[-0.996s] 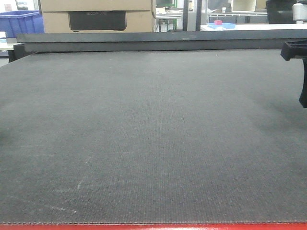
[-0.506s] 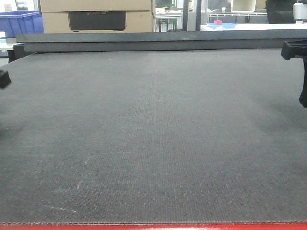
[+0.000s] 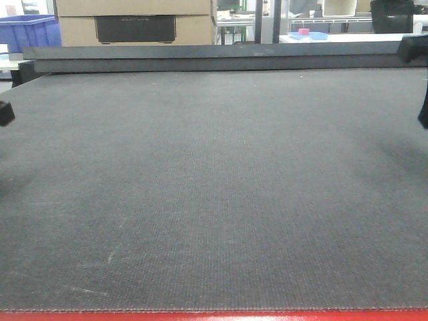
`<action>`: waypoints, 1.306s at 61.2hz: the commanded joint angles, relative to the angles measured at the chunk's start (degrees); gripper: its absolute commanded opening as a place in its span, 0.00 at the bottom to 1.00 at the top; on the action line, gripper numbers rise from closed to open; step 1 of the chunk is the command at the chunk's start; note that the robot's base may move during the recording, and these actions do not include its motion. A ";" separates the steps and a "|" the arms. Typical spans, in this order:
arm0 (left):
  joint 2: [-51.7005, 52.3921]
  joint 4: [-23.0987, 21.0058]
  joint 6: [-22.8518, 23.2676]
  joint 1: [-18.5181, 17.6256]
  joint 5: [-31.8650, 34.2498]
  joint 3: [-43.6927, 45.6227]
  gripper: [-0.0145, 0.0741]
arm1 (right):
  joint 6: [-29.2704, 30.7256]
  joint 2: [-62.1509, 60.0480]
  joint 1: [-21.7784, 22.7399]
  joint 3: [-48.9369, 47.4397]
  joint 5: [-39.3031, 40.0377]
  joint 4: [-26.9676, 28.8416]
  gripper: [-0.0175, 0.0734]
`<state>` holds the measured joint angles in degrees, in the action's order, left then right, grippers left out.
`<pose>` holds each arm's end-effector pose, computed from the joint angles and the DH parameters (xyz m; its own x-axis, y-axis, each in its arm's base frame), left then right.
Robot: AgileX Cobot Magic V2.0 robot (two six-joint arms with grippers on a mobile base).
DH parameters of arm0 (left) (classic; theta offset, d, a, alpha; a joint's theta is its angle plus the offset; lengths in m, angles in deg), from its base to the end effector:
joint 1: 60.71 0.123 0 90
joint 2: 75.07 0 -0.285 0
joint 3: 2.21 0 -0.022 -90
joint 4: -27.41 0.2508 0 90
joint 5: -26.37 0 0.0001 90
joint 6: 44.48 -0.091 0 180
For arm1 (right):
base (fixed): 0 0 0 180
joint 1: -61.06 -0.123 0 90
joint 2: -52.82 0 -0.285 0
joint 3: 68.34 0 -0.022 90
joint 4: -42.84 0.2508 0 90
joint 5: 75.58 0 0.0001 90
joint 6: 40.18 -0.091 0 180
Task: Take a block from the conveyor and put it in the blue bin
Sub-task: 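Lift both held blocks up off the conveyor belt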
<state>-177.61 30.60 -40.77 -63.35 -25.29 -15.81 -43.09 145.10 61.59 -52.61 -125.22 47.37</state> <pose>0.3157 -0.0106 0.2216 -0.9769 0.0149 -0.2133 0.0073 0.9993 0.0362 0.2913 0.0028 0.2672 -0.9208 0.1102 -0.3740 0.0805 0.9923 0.0942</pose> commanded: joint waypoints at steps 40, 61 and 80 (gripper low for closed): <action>45.74 -2.56 -0.68 0.01 45.94 -35.90 0.04 | 2.46 -39.69 0.09 34.83 44.13 0.44 0.02; 64.23 -2.56 -0.68 0.01 49.13 -36.07 0.04 | 2.46 -53.79 0.09 34.83 44.56 0.44 0.02; 72.67 -2.56 -0.68 0.01 49.26 -36.07 0.04 | 2.46 -61.16 0.09 34.83 44.56 0.44 0.02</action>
<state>-106.35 28.27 -41.36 -63.35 22.71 -51.81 -40.87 85.22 61.59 -17.93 -81.92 47.69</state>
